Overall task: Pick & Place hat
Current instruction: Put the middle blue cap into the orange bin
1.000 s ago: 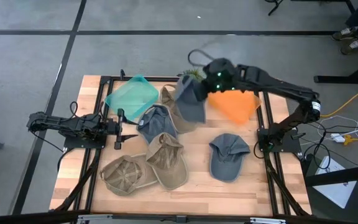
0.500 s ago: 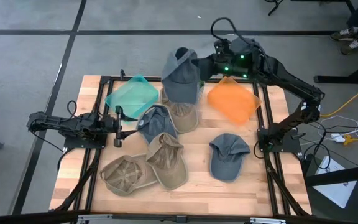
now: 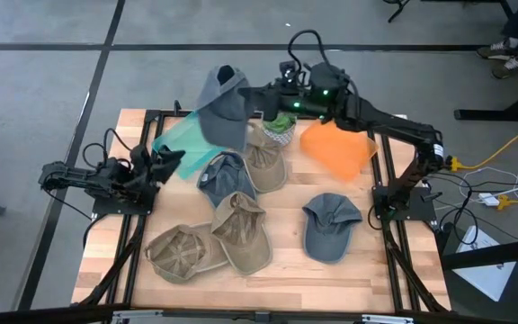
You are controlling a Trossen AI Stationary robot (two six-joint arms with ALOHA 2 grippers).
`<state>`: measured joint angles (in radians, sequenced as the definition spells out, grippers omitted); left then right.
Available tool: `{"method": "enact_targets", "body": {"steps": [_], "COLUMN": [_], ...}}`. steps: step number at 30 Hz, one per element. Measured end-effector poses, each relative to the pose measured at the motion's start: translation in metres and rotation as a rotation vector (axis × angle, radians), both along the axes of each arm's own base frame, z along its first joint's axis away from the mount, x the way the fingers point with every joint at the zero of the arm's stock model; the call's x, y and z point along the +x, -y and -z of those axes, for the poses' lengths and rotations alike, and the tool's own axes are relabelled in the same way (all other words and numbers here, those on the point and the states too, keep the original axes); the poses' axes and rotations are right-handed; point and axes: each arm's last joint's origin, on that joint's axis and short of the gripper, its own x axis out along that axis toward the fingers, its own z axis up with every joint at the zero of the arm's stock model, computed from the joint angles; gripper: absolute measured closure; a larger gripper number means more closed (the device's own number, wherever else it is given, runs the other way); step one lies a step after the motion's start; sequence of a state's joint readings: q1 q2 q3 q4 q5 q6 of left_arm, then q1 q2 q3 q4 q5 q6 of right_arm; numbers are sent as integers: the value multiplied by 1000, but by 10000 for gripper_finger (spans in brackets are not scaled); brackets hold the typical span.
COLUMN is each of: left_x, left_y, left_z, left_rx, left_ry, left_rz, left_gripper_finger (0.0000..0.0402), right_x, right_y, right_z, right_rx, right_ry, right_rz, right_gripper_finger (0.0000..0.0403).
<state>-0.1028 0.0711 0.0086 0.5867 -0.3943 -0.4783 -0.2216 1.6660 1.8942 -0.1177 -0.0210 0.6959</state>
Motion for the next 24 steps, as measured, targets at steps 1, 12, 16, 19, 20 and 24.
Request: {"method": "enact_targets", "body": {"steps": [1, 12, 16, 19, 20, 24], "left_x": [0, 8, 12, 15, 16, 21], "left_y": [-1, -4, -3, -4, -4, -6], "left_z": [0, 5, 6, 6, 5, -1], "left_rx": [-45, -240, -195, -143, -126, -92], "left_ry": [9, 4, -33, -64, -78, -106], "left_rz": [-18, -84, -98, -151, -179, -233], "left_gripper_finger": [176, 176, 176, 176, 176, 176], "right_x": [3, 26, 29, 33, 34, 37], "right_y": [-2, -4, -3, -2, -2, -2], "right_z": [0, 5, 6, 9, 10, 13], "right_rx": [1, -3, -2, 15, 19, 27], "right_ry": [24, 153, 183, 185, 184, 188], "right_rz": [-10, -26, -20, -24, -25, -27], "right_gripper_finger": [399, 399, 399, 399, 399, 399]}}
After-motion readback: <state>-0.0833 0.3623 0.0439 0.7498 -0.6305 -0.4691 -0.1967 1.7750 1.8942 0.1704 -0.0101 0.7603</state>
